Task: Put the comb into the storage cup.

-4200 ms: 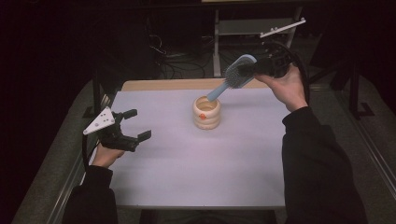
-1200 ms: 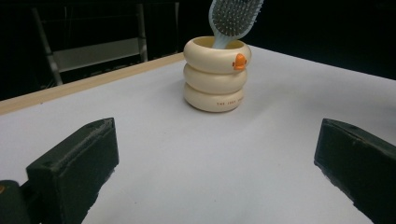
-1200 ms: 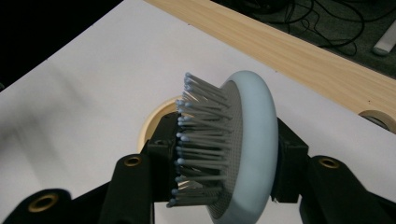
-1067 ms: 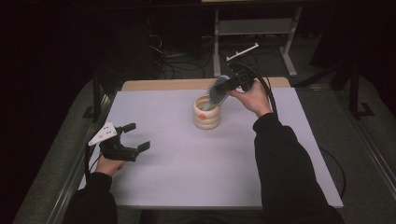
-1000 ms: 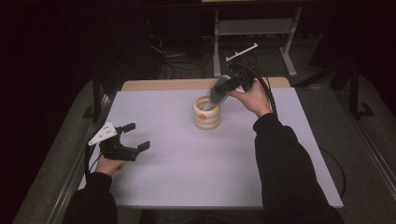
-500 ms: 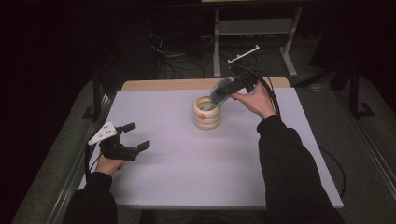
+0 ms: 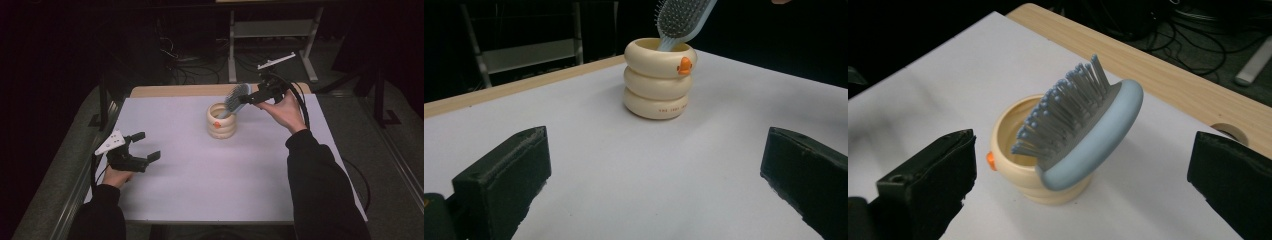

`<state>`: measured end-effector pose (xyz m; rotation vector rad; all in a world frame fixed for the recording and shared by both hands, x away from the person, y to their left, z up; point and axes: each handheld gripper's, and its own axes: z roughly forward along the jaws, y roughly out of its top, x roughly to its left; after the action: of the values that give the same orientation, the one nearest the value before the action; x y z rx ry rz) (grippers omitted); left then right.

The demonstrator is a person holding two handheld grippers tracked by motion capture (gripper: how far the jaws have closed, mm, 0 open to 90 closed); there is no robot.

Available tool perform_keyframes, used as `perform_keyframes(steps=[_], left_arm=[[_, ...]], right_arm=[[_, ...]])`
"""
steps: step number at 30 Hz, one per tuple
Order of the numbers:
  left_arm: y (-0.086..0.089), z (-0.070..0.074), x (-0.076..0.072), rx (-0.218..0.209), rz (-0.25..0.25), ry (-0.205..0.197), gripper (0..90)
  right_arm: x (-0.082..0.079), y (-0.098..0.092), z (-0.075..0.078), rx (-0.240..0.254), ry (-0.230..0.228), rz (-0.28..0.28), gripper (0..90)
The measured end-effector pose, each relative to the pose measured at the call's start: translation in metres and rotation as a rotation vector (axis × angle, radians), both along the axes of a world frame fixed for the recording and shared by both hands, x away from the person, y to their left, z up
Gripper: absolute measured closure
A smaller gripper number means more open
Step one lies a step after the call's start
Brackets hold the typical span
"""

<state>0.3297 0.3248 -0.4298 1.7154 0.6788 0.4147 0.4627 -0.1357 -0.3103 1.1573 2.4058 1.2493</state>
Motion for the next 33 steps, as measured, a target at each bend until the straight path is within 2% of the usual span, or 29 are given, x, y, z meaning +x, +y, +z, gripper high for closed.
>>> perform_keyframes(steps=[2,7,12,20,33], left_arm=[[0.0,0.0,0.0,-0.001,0.001,-0.001,0.0],[0.001,-0.001,-0.002,0.01,-0.006,-0.018,0.0],[0.002,-0.001,-0.002,0.01,-0.003,-0.008,0.0],[0.003,-0.003,-0.003,0.036,-0.013,0.032,0.0],[0.005,-0.003,-0.007,0.044,0.001,0.019,0.0]], right_arm=[[-0.002,-0.003,0.0,-0.009,-0.013,-0.002,0.0],[-0.007,-0.012,0.0,0.021,-0.022,-0.003,0.0],[-0.012,-0.018,-0.001,0.02,-0.031,0.003,0.0],[-0.023,-0.031,-0.001,0.023,-0.065,-0.001,0.0],[-0.045,-0.056,-0.009,0.038,-0.113,-0.01,0.0]])
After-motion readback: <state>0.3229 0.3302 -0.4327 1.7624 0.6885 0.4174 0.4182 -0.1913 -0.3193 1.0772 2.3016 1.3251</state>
